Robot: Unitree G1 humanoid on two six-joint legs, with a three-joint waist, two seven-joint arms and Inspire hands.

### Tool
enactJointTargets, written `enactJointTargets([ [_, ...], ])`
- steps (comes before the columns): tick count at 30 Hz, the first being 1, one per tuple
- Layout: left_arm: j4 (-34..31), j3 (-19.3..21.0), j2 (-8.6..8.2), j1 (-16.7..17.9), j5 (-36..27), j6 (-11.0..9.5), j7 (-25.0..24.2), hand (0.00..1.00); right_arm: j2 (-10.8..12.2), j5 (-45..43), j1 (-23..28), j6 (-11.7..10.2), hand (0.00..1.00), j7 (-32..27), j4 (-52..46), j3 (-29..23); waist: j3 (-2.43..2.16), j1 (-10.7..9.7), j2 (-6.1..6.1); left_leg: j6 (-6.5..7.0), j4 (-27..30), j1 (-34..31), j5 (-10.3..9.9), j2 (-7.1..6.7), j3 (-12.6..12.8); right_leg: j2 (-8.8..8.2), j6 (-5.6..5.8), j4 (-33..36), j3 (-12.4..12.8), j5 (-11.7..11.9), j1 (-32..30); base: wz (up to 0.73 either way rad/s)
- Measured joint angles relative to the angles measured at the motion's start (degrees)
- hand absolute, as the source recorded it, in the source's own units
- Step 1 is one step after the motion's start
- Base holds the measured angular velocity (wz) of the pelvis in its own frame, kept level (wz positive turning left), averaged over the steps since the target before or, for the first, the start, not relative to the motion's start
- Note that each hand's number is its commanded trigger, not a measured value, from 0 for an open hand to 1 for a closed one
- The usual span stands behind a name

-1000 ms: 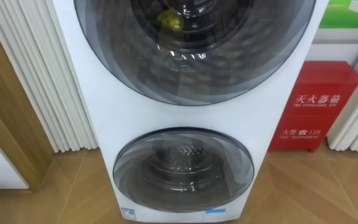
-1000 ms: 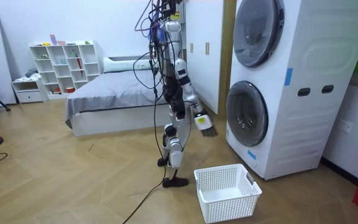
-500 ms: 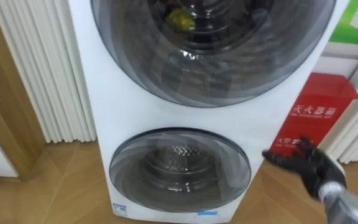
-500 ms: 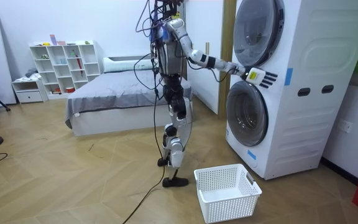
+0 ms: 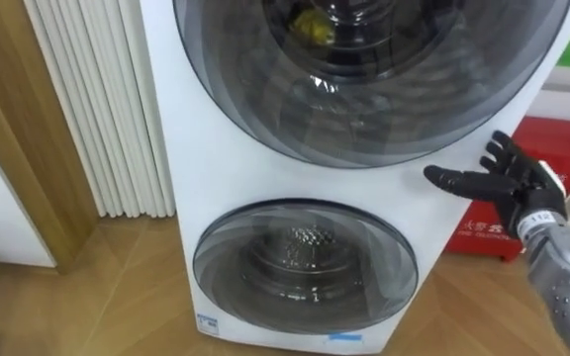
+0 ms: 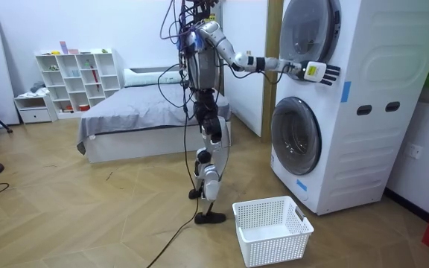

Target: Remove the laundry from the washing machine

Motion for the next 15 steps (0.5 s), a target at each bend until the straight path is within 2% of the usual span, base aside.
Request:
enactJointTargets([
  [3, -1.03, 0.2, -0.01, 0.13, 0.07, 0.23, 0.0, 0.0, -1.02, -0.03, -1.9, 2.41, 0.0, -0.73, -0.17, 0.02, 0.04, -0.02, -0.8, 0.17, 0.29, -0.72, 0.15, -0.11, -0.03, -0.2, 0.0, 0.8, 0.01, 0.0, -0.97, 0.0],
  [7, -1.06, 0.42, 0.09, 0.52, 0.27, 0.24, 0.1, 0.0, -1.24, 0.09, -3.56, 3.64, 0.0, -2.62, -0.38, 0.02, -0.09, 0.12, -1.42, 0.43, 0.43, -1.01, 0.31, -0.51, 0.06, -0.59, 0.02, 0.98, 0.04, -0.02, -1.33, -0.01],
  [10, -1.42, 0.76, 0.69, 1.06, 0.71, 0.27, 0.11, 0.0, -1.72, 0.43, -4.13, 5.85, 0.0, -4.45, -4.11, 0.02, -0.17, -0.09, -1.76, 0.48, 0.55, -1.19, 0.34, -0.56, 0.12, -0.62, 0.03, 1.09, 0.1, -0.01, -1.67, -0.03],
  [13, -1.75, 1.62, 0.82, 2.03, 0.94, 0.67, 0.29, 0.0, -3.18, 0.01, -4.16, 6.66, 0.0, -5.48, -8.31, 0.02, -0.26, -0.64, -1.91, 0.48, 0.55, -1.15, 0.34, -0.57, 0.02, -0.63, 0.03, 1.32, 0.09, -0.02, -1.64, 0.0],
  [15, -2.46, 1.75, 0.85, 2.96, 1.15, 1.27, 0.53, 0.0, -4.29, 0.34, -5.92, 7.54, 0.0, -6.35, -10.71, 0.1, -0.28, -1.44, -2.03, 0.48, 0.56, -1.1, 0.34, -0.55, 0.0, -0.61, 0.05, 1.41, 0.12, -0.03, -1.62, 0.0],
])
